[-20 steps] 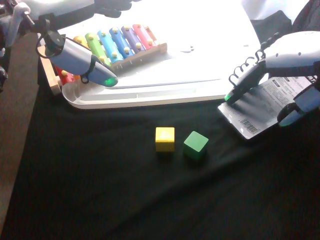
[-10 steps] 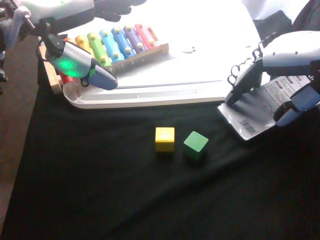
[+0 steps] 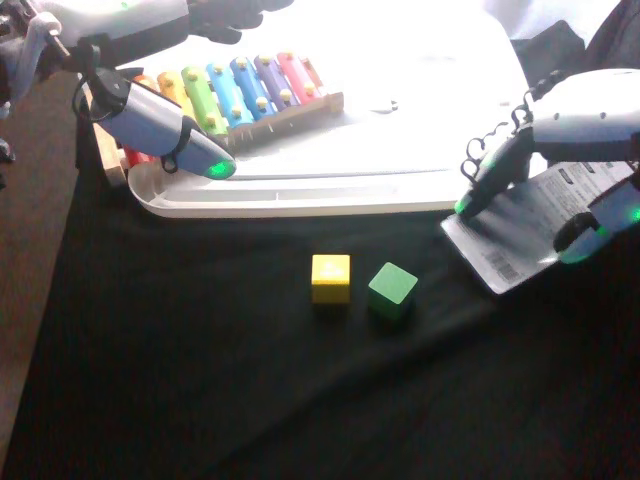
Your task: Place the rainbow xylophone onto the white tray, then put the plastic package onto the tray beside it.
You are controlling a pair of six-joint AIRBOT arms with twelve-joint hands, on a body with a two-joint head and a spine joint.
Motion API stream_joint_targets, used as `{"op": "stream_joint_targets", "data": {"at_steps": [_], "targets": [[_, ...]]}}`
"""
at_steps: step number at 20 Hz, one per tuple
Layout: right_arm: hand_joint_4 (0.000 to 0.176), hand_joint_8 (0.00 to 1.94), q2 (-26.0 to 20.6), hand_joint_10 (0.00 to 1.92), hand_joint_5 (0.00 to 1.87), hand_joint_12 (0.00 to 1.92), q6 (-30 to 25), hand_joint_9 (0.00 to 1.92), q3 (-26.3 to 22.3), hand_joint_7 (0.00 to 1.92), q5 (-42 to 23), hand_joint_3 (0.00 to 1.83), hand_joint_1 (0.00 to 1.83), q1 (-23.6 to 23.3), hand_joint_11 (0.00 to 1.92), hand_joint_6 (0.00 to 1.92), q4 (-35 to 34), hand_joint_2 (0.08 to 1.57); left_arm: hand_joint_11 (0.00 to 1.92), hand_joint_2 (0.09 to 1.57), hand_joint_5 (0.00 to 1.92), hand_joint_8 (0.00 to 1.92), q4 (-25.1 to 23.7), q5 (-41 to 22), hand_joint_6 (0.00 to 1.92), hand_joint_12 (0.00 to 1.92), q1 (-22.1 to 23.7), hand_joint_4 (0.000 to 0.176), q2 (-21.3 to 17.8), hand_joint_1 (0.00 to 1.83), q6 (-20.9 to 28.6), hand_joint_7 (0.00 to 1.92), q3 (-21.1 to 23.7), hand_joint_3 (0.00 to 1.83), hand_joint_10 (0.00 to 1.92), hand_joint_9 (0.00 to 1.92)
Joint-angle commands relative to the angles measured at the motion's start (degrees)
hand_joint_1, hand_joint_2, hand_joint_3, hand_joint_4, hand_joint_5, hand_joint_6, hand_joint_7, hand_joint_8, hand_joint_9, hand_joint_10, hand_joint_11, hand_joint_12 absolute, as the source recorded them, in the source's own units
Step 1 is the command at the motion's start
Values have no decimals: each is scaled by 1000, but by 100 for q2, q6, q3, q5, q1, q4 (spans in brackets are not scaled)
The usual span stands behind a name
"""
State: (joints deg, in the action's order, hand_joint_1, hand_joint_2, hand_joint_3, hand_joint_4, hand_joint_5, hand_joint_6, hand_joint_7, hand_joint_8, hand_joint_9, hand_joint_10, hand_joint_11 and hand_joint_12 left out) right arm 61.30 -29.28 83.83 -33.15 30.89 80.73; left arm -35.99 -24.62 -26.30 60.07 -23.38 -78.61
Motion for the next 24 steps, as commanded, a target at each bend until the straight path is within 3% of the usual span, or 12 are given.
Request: {"op": "stream_joint_targets", "data": {"at_steps": [1,2,4,6,7,8,12,18,19,21,23,24], "targets": [[0,1156,-61,1294,907,1379,177,878,-35,832,-191,0,1490,-46,612,21,-243,1125,0,842,3,0,174,-512,1,878,33,151,-22,919,2,259,-6,0,1,412],[0,1100,-158,1163,948,1436,421,954,-130,843,-224,0,1618,-126,781,34,-472,1082,0,856,3,2,174,-508,1,901,26,137,-21,939,2,264,-8,3,3,411],[0,1085,-216,1093,968,1396,494,1002,-189,865,-242,0,1623,-199,806,39,-549,1067,0,856,8,5,174,-507,1,944,14,131,-21,934,2,278,-10,2,8,428],[0,1096,-317,1045,967,1336,497,1054,-263,861,-286,1,1627,-382,832,29,-557,1053,0,842,0,3,176,-508,0,942,10,143,-22,910,2,281,-21,0,7,433],[0,1171,-362,1126,941,1339,498,1021,-281,831,-320,4,1625,-477,783,15,-557,1070,0,831,0,5,196,-509,0,974,11,169,-26,917,2,297,-24,0,10,448],[0,1169,-394,1145,958,1304,499,1016,-295,844,-345,0,1626,-560,798,20,-557,1069,0,826,0,6,213,-511,0,981,10,175,-29,906,2,302,-29,0,9,449],[0,1223,-478,1154,964,1393,555,963,-354,817,-366,0,1622,-754,741,15,-558,1091,2,808,4,3,225,-510,1,1008,-12,176,-23,897,1,309,-39,0,12,471],[0,1034,-449,989,968,1335,567,1051,-343,920,-373,2,1624,-754,817,6,-560,1048,0,821,20,1,231,-510,1,1014,-26,168,-21,939,-1,319,-32,1,3,469],[0,1051,-451,1004,968,1314,567,1052,-345,923,-377,2,1624,-754,804,6,-560,1049,0,825,20,1,231,-509,0,988,-31,168,-21,941,-1,314,-32,2,1,465],[0,1077,-479,1058,914,840,567,1011,-343,893,-376,0,1506,-754,720,2,-572,1077,0,834,24,0,232,-509,1,943,-52,176,-21,971,-1,300,-34,3,0,449],[0,1072,-510,1034,907,803,567,1016,-344,905,-377,0,1502,-754,727,1,-626,1074,0,822,30,2,245,-511,1,963,-64,176,-21,942,-12,310,-39,0,3,457],[0,1073,-562,1139,901,956,645,951,-347,899,-406,1,1496,-754,673,2,-765,1091,0,831,0,2,317,-517,0,989,-97,175,-22,960,-85,286,-37,1,1,448]]}}
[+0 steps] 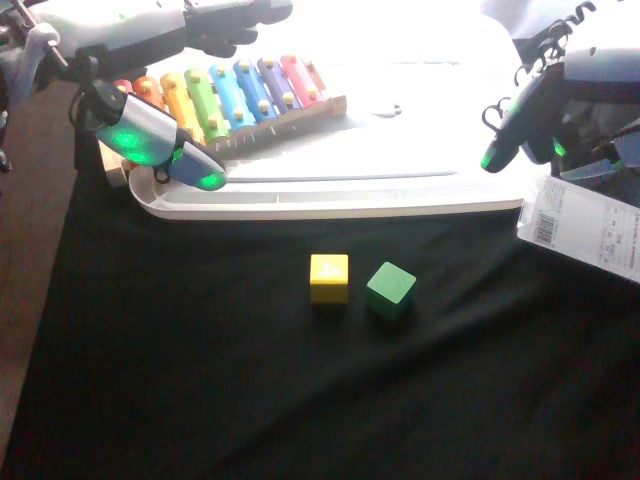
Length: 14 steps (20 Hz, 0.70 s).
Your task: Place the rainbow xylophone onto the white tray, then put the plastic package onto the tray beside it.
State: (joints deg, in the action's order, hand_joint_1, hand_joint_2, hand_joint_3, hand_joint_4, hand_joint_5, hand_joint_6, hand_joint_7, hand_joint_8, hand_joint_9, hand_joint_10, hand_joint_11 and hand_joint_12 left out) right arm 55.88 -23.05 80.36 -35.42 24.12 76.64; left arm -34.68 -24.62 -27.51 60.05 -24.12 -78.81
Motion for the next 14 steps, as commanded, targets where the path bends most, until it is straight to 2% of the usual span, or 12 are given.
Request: {"op": "stream_joint_targets", "data": {"at_steps": [1,2,3,4,5,6,7,8,10,11,13,14], "targets": [[0,1073,-94,1139,901,956,233,951,-21,899,-213,1,1496,-76,673,2,-582,1091,0,831,0,2,262,-524,0,989,-9,175,-25,960,-67,286,-17,1,1,448],[0,1101,-181,1188,883,978,479,921,-47,875,-371,2,1491,-76,670,3,-852,1105,0,836,0,5,351,-532,0,993,-50,174,-41,980,-150,292,-9,3,3,452],[0,1131,-252,1291,866,1231,503,894,-89,827,-387,3,1485,-75,708,0,-930,1125,0,838,0,2,465,-533,0,1038,-89,162,-69,961,-247,288,14,3,3,454],[0,1169,-355,1229,841,1395,504,835,-177,866,-397,1,1380,-75,764,0,-940,1142,0,850,0,0,550,-554,0,1059,-139,155,-104,945,-268,278,24,5,3,456],[0,626,-424,834,757,1202,505,679,-228,720,-396,0,1286,-75,531,0,-939,1089,0,850,0,1,610,-567,0,1068,-185,157,-142,906,-268,279,32,4,0,438],[0,271,-450,517,685,1070,505,688,-243,727,-396,0,1220,-74,493,0,-938,1070,0,840,0,2,649,-570,0,1100,-214,151,-175,900,-268,283,44,0,0,434],[0,82,-477,206,534,849,505,609,-260,645,-394,0,1076,-70,377,0,-931,991,0,845,0,1,682,-569,0,1132,-243,150,-209,935,-268,284,59,1,0,433],[4,17,-521,74,409,687,505,635,-289,571,-392,0,958,-59,483,0,-928,931,0,850,1,1,690,-568,0,1160,-252,157,-228,960,-268,285,73,2,2,438],[0,0,-618,3,279,568,504,588,-373,447,-387,0,863,-15,514,0,-927,872,0,848,17,2,690,-568,2,1148,-260,174,-234,931,-268,278,90,0,2,439],[13,0,-673,0,210,655,504,527,-421,383,-386,5,822,-1,404,0,-927,851,0,852,18,4,690,-569,2,1139,-263,176,-234,921,-268,280,97,2,5,447],[55,0,-784,0,77,884,504,374,-510,225,-378,1,728,50,141,0,-927,847,0,866,5,2,700,-577,0,1119,-278,176,-234,918,-268,277,106,4,5,449],[102,0,-838,0,2,985,503,242,-551,107,-366,0,644,79,6,0,-930,811,0,865,0,2,708,-579,0,1062,-286,176,-237,932,-268,261,108,1,1,442]]}}
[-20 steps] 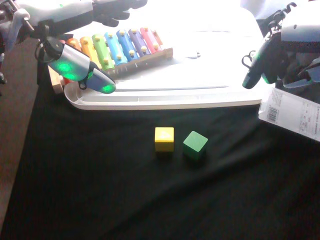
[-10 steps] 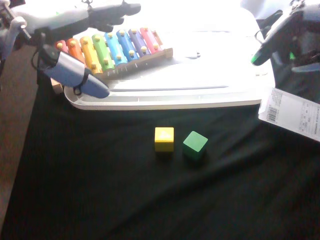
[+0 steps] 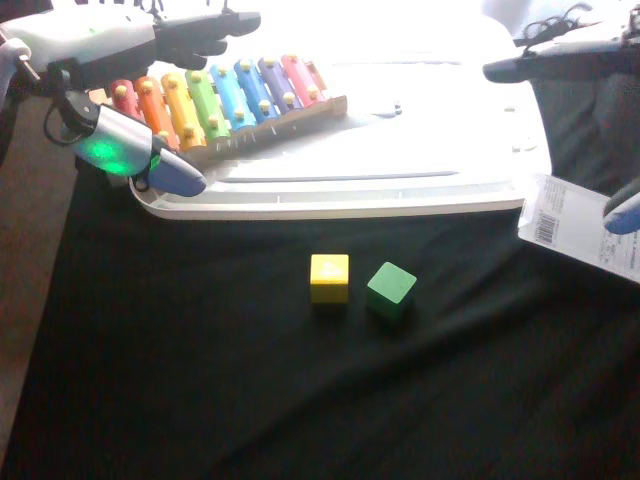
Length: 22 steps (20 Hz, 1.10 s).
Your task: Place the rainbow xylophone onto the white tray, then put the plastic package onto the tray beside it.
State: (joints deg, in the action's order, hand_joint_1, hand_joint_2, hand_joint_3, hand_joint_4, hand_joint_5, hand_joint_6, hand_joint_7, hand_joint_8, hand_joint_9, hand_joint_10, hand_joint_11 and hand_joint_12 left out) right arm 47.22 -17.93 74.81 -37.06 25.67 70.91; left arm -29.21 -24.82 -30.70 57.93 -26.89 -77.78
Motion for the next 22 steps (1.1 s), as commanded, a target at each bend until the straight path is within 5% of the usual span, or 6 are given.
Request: {"op": "stream_joint_targets", "data": {"at_steps": [1,5,9,17,21,22], "targets": [[106,0,-34,0,0,985,-8,176,-45,67,-183,0,605,-27,0,0,-362,774,0,854,0,2,172,-562,0,1056,23,176,-30,934,10,260,6,0,4,449],[118,0,-216,3,0,755,-8,36,-160,0,-130,0,654,280,0,0,-520,659,0,846,0,0,188,-567,0,1036,-13,176,-34,866,10,248,12,0,2,449],[27,0,-283,16,0,1187,-8,155,-168,0,-103,0,577,545,3,0,-739,646,0,843,0,1,204,-573,0,1037,-44,171,-34,877,10,250,25,0,2,452],[0,0,-214,17,0,717,-8,35,-108,0,168,1,745,1052,0,0,-925,683,0,848,0,2,232,-603,0,1146,-82,110,-37,854,10,271,41,2,0,454],[0,0,-18,1,0,1111,-8,171,61,24,172,0,724,1369,64,0,-1157,702,0,848,0,2,232,-598,0,1145,-83,91,-37,867,10,272,45,0,3,441],[0,0,28,3,0,754,-8,145,92,9,191,2,753,1425,80,0,-1168,688,0,843,0,0,232,-595,0,1130,-88,98,-37,885,10,269,47,0,2,441]]}}
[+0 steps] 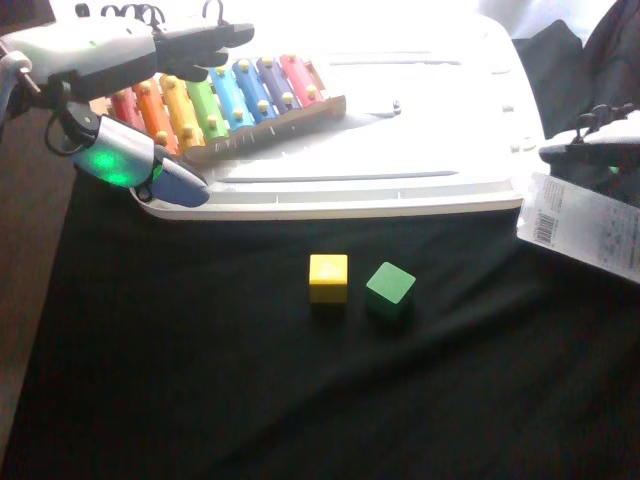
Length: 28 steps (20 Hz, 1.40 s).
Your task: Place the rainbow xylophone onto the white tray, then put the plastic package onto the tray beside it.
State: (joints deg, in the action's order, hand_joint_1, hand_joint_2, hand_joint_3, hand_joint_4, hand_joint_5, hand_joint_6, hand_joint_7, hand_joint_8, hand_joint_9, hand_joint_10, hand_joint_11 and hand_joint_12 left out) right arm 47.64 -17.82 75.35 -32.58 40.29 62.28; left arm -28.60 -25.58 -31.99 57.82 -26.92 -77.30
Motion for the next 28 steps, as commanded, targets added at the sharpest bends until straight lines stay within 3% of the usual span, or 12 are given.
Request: {"op": "stream_joint_targets", "data": {"at_steps": [1,5,13,16,21,22,23,24,25,26,27,28], "targets": [[0,0,14,3,0,754,-19,145,53,9,-237,2,753,5,80,0,-318,688,0,843,0,0,170,-515,0,1130,40,98,-26,885,12,269,1,0,2,441],[58,4,147,5,0,466,-19,191,125,40,-202,0,665,153,236,0,-395,650,0,836,0,0,170,-516,0,1164,29,104,-26,904,12,272,10,0,3,453],[124,5,375,5,0,745,-19,190,262,38,-202,0,670,502,145,0,-616,647,0,849,0,6,293,-585,0,1154,-45,104,-76,880,13,270,31,0,6,456],[171,0,400,0,0,682,-19,141,275,40,-202,2,803,551,119,0,-633,633,0,850,0,5,294,-595,0,1105,-45,119,-75,913,13,260,34,0,5,437],[176,6,447,34,0,657,-19,405,297,160,-203,13,1372,598,335,0,-634,907,0,861,0,3,299,-623,0,1154,-45,114,-75,878,13,265,42,2,7,448],[176,6,458,34,0,657,-19,405,309,160,-204,13,1372,602,335,0,-634,907,0,861,0,3,303,-629,0,1154,-47,114,-75,878,13,265,45,2,7,448],[117,29,457,913,137,1345,-19,766,309,516,-205,4,1706,602,768,6,-634,1044,0,857,0,3,312,-638,0,1146,-53,118,-75,872,13,266,47,0,3,443],[117,29,456,913,137,1345,-19,766,311,516,-205,4,1706,602,768,6,-634,1044,0,857,0,3,322,-647,0,1146,-59,118,-76,872,13,266,48,0,3,443],[0,83,455,1320,371,1522,-19,797,317,723,-205,0,1753,602,674,21,-634,1089,0,864,0,0,329,-655,0,1121,-63,128,-76,867,13,254,48,2,0,430],[0,226,456,1428,453,1453,-19,798,324,739,-205,0,1758,602,689,9,-634,1090,0,863,0,1,334,-665,0,1108,-65,133,-75,870,13,255,50,1,1,431],[0,1255,461,1603,511,1391,-19,706,331,708,-205,28,1651,602,681,8,-634,1144,0,856,0,1,337,-672,0,1093,-67,143,-75,867,13,257,54,0,1,430],[0,1504,473,1654,572,1426,-19,636,345,676,-205,17,1630,602,688,20,-635,1174,0,853,0,0,342,-675,0,1108,-67,142,-75,866,13,255,56,0,1,430]]}}
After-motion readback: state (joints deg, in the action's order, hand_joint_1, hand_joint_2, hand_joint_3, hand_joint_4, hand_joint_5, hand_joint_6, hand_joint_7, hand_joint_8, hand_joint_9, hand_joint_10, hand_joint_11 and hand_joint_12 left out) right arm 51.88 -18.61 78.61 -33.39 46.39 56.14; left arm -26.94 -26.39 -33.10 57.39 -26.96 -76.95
